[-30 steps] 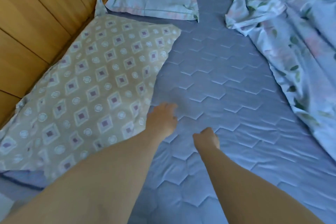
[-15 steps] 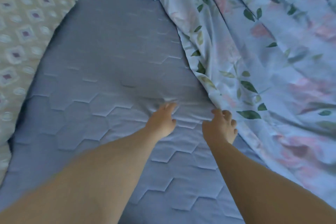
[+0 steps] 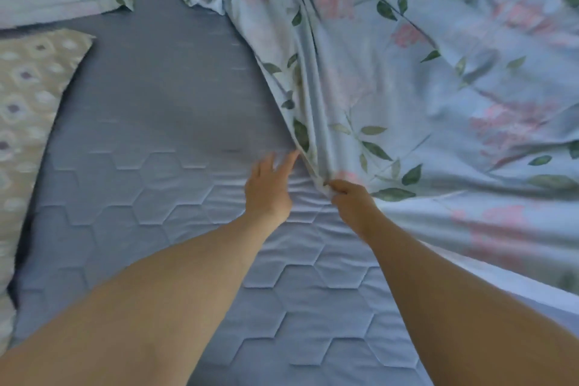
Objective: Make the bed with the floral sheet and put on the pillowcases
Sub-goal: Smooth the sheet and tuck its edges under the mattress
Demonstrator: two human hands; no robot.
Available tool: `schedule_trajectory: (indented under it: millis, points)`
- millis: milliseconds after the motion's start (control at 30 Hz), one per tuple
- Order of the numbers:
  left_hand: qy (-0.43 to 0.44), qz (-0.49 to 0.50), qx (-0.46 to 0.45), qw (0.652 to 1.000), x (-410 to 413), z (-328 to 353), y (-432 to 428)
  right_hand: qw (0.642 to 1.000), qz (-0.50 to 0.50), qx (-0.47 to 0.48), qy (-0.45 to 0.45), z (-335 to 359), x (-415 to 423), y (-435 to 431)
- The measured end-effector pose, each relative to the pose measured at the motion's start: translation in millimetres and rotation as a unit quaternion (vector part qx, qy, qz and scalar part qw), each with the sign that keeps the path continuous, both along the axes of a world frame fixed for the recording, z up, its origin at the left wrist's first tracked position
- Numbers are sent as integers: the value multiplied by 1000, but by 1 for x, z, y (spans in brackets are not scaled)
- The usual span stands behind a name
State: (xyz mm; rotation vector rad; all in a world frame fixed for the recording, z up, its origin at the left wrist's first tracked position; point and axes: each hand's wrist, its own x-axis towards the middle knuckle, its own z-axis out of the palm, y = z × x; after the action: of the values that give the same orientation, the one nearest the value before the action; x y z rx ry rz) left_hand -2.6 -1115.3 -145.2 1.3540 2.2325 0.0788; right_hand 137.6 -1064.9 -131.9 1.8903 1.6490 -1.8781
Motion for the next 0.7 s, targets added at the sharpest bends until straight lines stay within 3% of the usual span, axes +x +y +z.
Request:
schedule_trajectory:
  millis: [133,300,467,567,700]
  points:
    - [72,-156,61,983,4,35,13,997,2,-38,60,51,18,-17]
    - [47,-162,143,975,6,100,5,998,-42,-3,44,118,41,-27]
    - [-72,-100,159,979,5,176,-35,990,56,117,-61,177,43,-55]
    - [-132,-87,197,967,12,221,-58,949,159,214,-168,210,33,-85]
    - [-182,-95,209,956,34,271,-82,925,43,353,-138,246,17,-122]
